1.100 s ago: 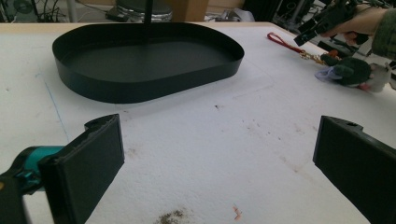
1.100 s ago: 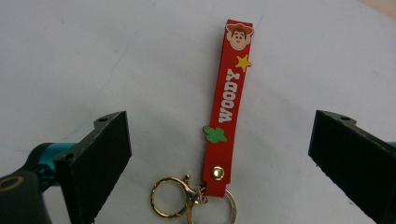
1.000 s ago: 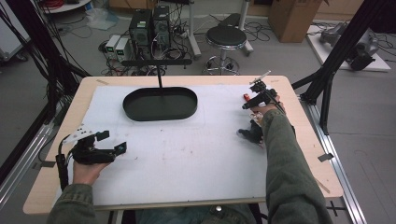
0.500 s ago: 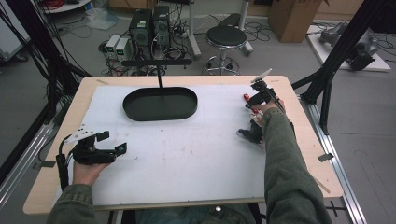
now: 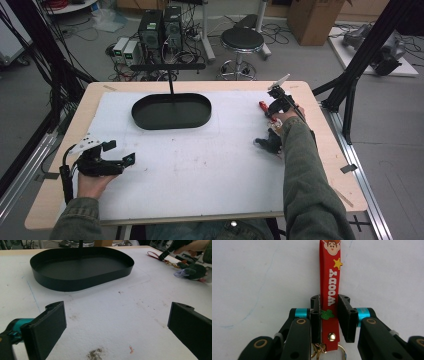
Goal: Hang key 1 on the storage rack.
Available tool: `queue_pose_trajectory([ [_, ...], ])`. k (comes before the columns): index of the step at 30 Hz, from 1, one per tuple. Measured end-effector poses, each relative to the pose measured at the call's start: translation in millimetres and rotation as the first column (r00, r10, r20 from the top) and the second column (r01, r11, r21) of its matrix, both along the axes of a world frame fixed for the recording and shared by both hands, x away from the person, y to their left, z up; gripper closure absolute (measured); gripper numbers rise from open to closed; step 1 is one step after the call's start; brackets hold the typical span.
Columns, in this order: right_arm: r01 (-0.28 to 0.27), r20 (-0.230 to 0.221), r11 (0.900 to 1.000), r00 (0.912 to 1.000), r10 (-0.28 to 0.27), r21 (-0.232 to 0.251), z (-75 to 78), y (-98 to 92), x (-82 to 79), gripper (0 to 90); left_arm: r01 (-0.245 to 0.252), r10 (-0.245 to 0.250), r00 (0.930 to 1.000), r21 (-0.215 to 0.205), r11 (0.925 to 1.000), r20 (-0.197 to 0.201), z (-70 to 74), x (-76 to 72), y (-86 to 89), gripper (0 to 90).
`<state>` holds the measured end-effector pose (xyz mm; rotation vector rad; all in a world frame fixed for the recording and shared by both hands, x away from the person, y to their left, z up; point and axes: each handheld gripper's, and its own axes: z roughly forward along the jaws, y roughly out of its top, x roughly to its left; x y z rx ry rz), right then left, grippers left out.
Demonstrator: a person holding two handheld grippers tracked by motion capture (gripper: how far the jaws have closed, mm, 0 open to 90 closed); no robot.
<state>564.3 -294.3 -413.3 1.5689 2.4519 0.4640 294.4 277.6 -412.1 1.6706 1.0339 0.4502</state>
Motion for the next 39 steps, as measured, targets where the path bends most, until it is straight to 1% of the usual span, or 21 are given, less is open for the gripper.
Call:
queue_pose_trajectory([
  [2, -0.002, 0.008, 1.000, 1.0000, 0.001, 0.030, 4.7, -1.4, -1.5, 74.5, -0.001, 0.001, 1.0000, 0.000, 1.0000, 0.003, 0.1, 0.2, 0.3, 2.3],
  [4, 0.003, 0.043, 0.998, 0.9991, -0.006, 0.065, 12.5, -2.8, -4.0, 74.7, 0.000, 0.000, 1.0000, 0.001, 1.0000, 0.001, 0.2, 0.3, 1.0, 2.3],
  [5, 0.003, 0.043, 0.998, 0.9991, -0.006, 0.065, 12.5, -2.8, -4.0, 74.7, 0.000, 0.000, 1.0000, 0.001, 1.0000, 0.001, 0.2, 0.3, 1.0, 2.3],
  [6, 0.000, 0.064, 0.993, 0.9979, -0.007, 0.118, 22.3, -4.8, -7.3, 74.6, -0.005, 0.005, 1.0000, 0.003, 1.0000, 0.007, 0.4, -0.1, 1.0, 2.3],
  [7, -0.013, 0.072, 0.991, 0.9974, 0.003, 0.135, 26.7, -6.0, -8.7, 74.6, -0.005, 0.005, 1.0000, 0.003, 1.0000, 0.007, 0.4, -0.1, 1.0, 2.3],
  [9, -0.040, 0.090, 0.992, 0.9955, 0.029, 0.121, 36.0, -6.9, -12.8, 74.5, -0.013, 0.013, 0.9993, 0.006, 0.9999, 0.034, 1.5, -1.7, 1.0, 2.3],
  [11, -0.058, 0.105, 0.988, 0.9935, 0.044, 0.141, 44.8, -8.9, -16.8, 74.6, -0.012, 0.012, 0.9992, 0.000, 0.9999, 0.038, 1.8, -1.9, 1.1, 2.3],
  [13, -0.060, 0.125, 0.985, 0.9914, 0.039, 0.163, 53.3, -10.6, -21.1, 74.6, -0.008, 0.008, 0.9993, -0.004, 1.0000, 0.038, 2.0, -2.1, 0.7, 2.3],
  [15, -0.067, 0.141, 0.980, 0.9892, 0.041, 0.185, 60.8, -13.4, -23.8, 74.6, -0.006, 0.006, 0.9994, -0.002, 1.0000, 0.035, 1.9, -2.5, -0.2, 2.3],
  [17, -0.063, 0.135, 0.973, 0.9903, 0.033, 0.224, 68.2, -16.5, -25.8, 74.7, -0.004, 0.004, 0.9994, 0.001, 1.0000, 0.034, 2.0, -2.6, -0.3, 2.3],
  [19, -0.065, 0.150, 0.971, 0.9883, 0.030, 0.230, 72.1, -17.4, -27.3, 74.7, -0.004, 0.004, 0.9994, 0.002, 1.0000, 0.035, 2.1, -2.6, -0.1, 2.3],
  [20, -0.068, 0.170, 0.960, 0.9852, 0.022, 0.273, 78.9, -20.7, -29.7, 74.7, -0.006, 0.006, 0.9994, 0.001, 1.0000, 0.034, 2.0, -2.6, 0.0, 2.3],
  [22, -0.082, 0.189, 0.955, 0.9816, 0.028, 0.284, 84.3, -22.4, -31.9, 74.6, -0.009, 0.008, 0.9993, 0.004, 1.0000, 0.037, 2.1, -2.8, 0.0, 2.3],
  [24, -0.089, 0.199, 0.955, 0.9794, 0.032, 0.284, 89.6, -23.0, -34.1, 74.6, -0.009, 0.009, 0.9991, 0.011, 0.9999, 0.043, 2.3, -3.0, -0.1, 2.3],
  [26, -0.106, 0.218, 0.947, 0.9751, 0.039, 0.303, 94.9, -24.2, -35.9, 74.6, -0.012, 0.012, 0.9990, 0.004, 0.9999, 0.042, 2.0, -2.8, -0.9, 2.4],
  [27, -0.106, 0.218, 0.947, 0.9751, 0.039, 0.303, 94.9, -24.2, -35.9, 74.6, -0.012, 0.012, 0.9990, 0.004, 0.9999, 0.042, 2.0, -2.8, -0.9, 2.3],
  [29, -0.120, 0.231, 0.942, 0.9718, 0.047, 0.314, 103.2, -24.4, -38.3, 74.6, -0.010, 0.010, 0.9990, 0.008, 0.9999, 0.043, 2.1, -2.6, -1.2, 2.4],
  [31, -0.124, 0.237, 0.942, 0.9703, 0.049, 0.313, 106.1, -24.3, -38.9, 74.6, -0.010, 0.010, 0.9990, 0.007, 0.9999, 0.043, 2.0, -2.5, -1.3, 2.3],
  [33, -0.140, 0.253, 0.948, 0.9654, 0.066, 0.287, 115.5, -21.3, -40.4, 74.6, -0.011, 0.010, 0.9991, 0.005, 0.9999, 0.042, 2.3, -2.7, -1.1, 2.3],
  [35, -0.152, 0.261, 0.941, 0.9626, 0.072, 0.301, 121.3, -19.9, -41.4, 74.6, -0.011, 0.011, 0.9991, 0.004, 0.9999, 0.041, 2.4, -2.7, -1.1, 2.3],
  [39, -0.166, 0.276, 0.935, 0.9582, 0.077, 0.315, 130.2, -15.2, -43.0, 74.5, -0.010, 0.010, 0.9990, 0.001, 0.9999, 0.043, 2.4, -2.7, -1.0, 2.3],
])
